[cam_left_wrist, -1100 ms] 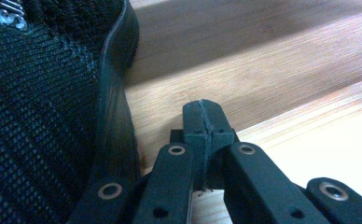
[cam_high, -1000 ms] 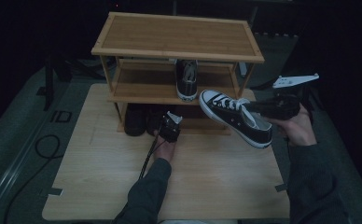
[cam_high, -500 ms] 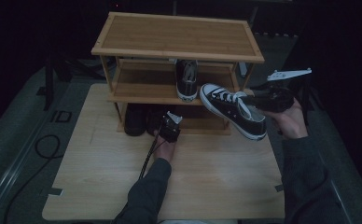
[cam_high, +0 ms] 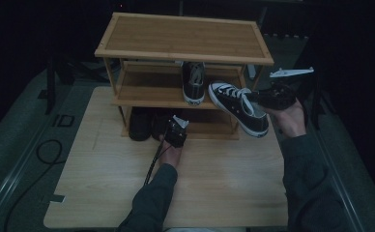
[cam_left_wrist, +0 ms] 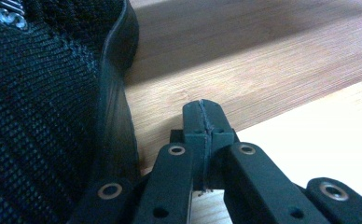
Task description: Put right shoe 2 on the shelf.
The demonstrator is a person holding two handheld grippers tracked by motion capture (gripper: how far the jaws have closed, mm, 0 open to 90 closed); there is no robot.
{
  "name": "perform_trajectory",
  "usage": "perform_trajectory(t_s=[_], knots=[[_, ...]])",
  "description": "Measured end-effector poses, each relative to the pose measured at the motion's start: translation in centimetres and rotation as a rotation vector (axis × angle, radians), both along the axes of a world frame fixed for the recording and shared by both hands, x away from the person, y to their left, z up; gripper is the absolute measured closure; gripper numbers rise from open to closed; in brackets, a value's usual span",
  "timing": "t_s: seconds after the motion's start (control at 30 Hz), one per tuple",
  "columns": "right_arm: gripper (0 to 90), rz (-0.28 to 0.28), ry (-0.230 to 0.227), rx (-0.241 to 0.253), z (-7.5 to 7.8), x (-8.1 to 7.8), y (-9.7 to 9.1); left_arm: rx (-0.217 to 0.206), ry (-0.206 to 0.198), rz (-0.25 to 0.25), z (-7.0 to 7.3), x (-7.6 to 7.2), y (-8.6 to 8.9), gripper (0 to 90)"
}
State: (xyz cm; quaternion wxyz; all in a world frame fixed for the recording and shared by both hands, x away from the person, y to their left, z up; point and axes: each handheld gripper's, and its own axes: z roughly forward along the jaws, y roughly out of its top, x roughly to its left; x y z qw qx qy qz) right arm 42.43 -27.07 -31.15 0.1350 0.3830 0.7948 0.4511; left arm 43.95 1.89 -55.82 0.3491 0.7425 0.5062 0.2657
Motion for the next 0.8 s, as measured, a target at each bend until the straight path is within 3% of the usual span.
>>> perform_trajectory(t_s=[0.7, 0.8], knots=[[87.4, -0.076, -0.007, 0.061, -0.5, 1.7, 1.4, 0.004, 0.004, -0.005, 0.0, 0.0, 0.1, 90.0], [87.4, -0.095, -0.003, 0.088, -0.7, 2.1, 1.5, 0.004, 0.004, -0.005, 0.0, 0.0, 0.1, 90.0]])
